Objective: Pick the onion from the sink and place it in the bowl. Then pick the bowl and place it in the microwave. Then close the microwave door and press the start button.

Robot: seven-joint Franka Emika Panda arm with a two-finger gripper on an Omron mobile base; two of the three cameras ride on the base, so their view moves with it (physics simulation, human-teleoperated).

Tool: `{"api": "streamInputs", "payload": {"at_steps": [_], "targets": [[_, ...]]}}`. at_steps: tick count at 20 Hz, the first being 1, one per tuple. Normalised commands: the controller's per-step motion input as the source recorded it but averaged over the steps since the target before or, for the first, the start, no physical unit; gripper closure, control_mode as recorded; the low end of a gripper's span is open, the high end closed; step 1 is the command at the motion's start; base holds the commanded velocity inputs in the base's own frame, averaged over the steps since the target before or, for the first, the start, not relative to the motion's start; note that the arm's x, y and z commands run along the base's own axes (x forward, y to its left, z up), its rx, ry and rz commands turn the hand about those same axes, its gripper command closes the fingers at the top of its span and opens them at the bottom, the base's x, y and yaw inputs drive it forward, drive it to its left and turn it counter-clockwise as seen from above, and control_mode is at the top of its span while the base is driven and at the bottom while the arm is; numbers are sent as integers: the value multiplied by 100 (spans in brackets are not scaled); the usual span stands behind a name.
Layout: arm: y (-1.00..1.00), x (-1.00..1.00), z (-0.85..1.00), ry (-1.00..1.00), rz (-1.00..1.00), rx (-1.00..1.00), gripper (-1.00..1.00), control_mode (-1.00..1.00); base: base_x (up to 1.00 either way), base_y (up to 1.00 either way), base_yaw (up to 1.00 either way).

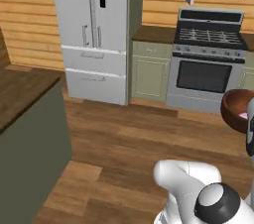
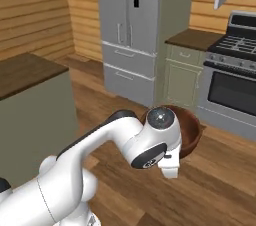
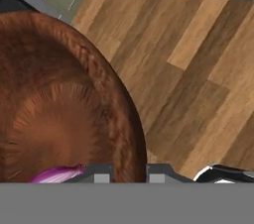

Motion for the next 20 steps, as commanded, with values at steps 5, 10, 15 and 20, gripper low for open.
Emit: {"api": "streamInputs", "payload": {"at_steps": [5,10,15,20], "targets": [[0,0,0,0,0,0,100,100,98,0,-44],[0,0,0,0,0,0,100,100,95,0,-43],[0,0,0,0,0,0,100,100,85,0,-38],[0,0,0,0,0,0,100,100,71,5,-30]]}}
